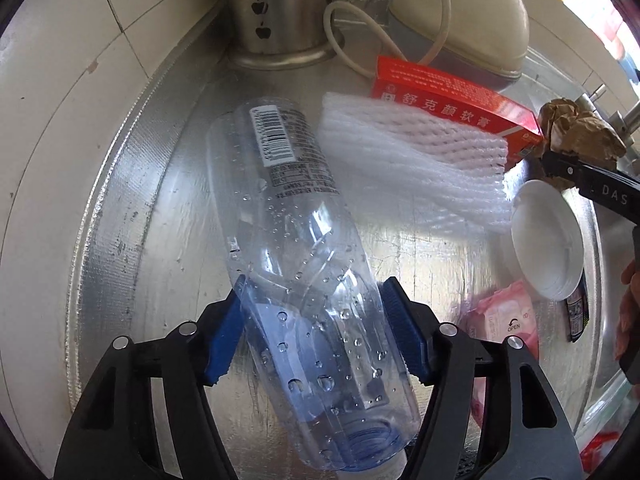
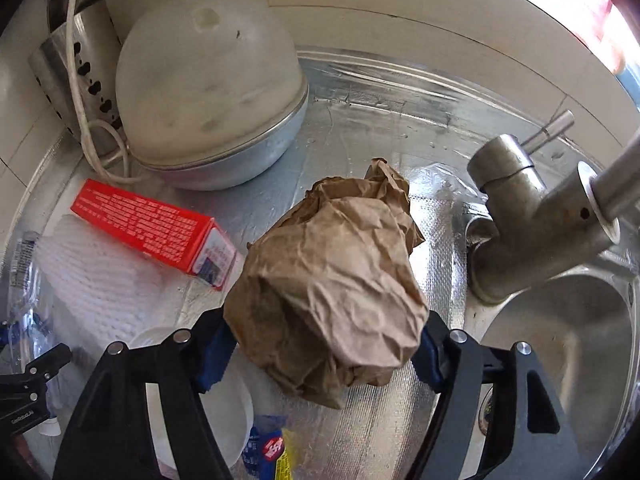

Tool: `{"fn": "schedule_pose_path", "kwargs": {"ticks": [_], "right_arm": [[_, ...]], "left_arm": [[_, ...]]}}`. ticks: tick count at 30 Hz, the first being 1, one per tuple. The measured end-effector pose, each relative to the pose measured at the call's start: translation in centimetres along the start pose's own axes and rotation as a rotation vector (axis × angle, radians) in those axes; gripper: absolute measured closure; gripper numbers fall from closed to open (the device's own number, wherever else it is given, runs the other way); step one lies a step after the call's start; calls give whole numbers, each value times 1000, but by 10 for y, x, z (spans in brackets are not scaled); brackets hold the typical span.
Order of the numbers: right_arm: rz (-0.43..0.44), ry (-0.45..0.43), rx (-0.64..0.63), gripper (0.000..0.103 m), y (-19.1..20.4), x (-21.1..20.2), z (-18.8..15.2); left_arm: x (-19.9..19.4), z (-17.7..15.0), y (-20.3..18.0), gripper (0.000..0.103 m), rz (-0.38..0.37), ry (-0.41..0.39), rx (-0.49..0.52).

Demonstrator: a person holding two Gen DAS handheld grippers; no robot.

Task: Collect trash
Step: 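Grasp the clear plastic bottle with the left tool while the right tool grasps the brown paper bag, then carry the plastic bottle and paper bag down over the trash bin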

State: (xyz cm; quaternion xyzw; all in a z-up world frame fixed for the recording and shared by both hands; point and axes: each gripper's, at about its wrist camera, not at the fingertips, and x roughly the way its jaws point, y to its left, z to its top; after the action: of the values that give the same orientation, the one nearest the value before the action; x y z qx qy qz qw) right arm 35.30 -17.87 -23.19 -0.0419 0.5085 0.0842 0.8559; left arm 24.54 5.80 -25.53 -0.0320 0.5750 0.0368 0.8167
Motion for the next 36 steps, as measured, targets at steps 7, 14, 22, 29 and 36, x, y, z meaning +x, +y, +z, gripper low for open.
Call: {"fn": "schedule_pose_path", "kwargs": {"ticks": [7,14,22,29,36], "right_arm": [[14,-37,13,32,0,-22,-12],[33,-73,18,32,8,-50,-31],[62,-91,17,32,23,-90,-58],[81,-97,14,32,39,-120,-85],[101,-94,24,32,52,-151,-121]], "left_arm": [[-3,-5,3,43,-15,-4,7],[-3,-13,10,45,-20,-17,21],[-21,-28,8,46,-7,-52,51],[-47,-44,4,47,-4,-92,89],[-74,-73,-1,48,-27,-111,110]]}}
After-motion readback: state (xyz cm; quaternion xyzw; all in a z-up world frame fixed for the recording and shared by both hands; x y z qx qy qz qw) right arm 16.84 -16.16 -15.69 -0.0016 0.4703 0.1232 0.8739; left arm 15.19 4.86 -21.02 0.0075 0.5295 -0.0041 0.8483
